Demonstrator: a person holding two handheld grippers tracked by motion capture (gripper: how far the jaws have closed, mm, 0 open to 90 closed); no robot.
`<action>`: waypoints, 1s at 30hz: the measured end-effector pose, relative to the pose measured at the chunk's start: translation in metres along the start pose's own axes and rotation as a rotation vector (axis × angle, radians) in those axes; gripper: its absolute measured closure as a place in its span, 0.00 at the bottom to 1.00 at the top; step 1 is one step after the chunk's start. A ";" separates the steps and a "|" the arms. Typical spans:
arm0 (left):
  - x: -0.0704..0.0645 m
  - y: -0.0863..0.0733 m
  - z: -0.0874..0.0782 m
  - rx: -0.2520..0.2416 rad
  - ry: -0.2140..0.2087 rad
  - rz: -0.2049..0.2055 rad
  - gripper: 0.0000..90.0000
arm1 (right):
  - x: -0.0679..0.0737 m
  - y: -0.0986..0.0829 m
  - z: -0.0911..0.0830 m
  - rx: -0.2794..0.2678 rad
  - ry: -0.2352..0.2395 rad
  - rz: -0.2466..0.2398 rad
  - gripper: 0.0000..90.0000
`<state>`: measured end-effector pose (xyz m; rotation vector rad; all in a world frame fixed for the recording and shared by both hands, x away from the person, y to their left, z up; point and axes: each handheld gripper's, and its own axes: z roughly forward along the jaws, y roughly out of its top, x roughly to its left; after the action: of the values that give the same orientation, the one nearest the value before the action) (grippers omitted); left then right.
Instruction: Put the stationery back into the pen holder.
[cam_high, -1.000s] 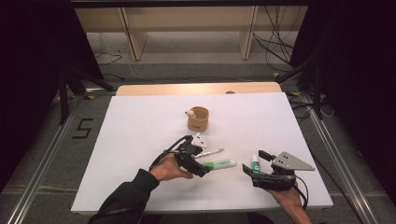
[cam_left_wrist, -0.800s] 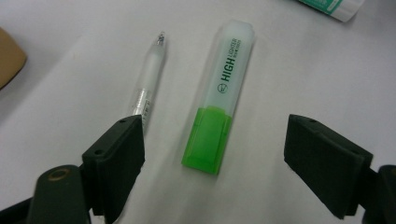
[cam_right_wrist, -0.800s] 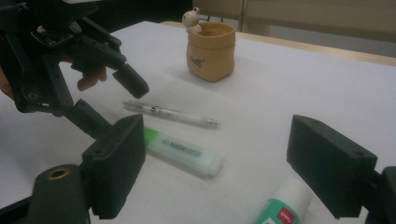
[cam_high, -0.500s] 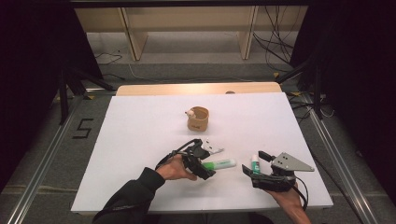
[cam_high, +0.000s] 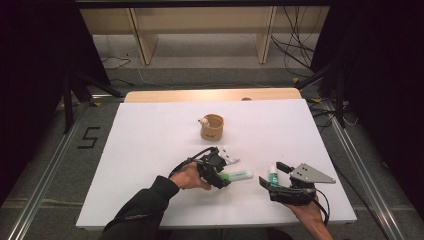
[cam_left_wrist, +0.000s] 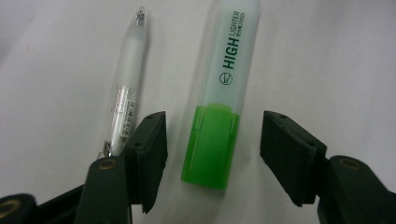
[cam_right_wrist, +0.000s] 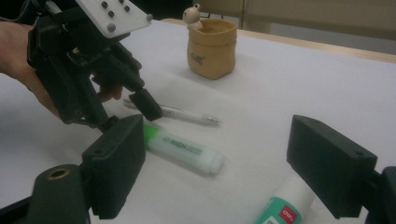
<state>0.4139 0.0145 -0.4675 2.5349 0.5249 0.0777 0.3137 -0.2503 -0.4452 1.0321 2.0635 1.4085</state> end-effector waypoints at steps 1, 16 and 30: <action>0.000 0.000 0.001 0.000 0.002 0.000 0.47 | 0.000 0.000 0.000 0.000 0.000 0.000 0.23; -0.002 0.006 0.006 0.042 0.013 0.038 0.54 | 0.000 0.000 0.000 0.002 0.001 -0.002 0.23; -0.004 0.009 0.006 0.056 0.003 0.094 0.67 | 0.001 0.000 0.000 0.001 0.001 -0.005 0.23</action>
<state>0.4144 0.0025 -0.4678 2.6144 0.4144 0.1025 0.3131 -0.2500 -0.4448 1.0262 2.0664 1.4055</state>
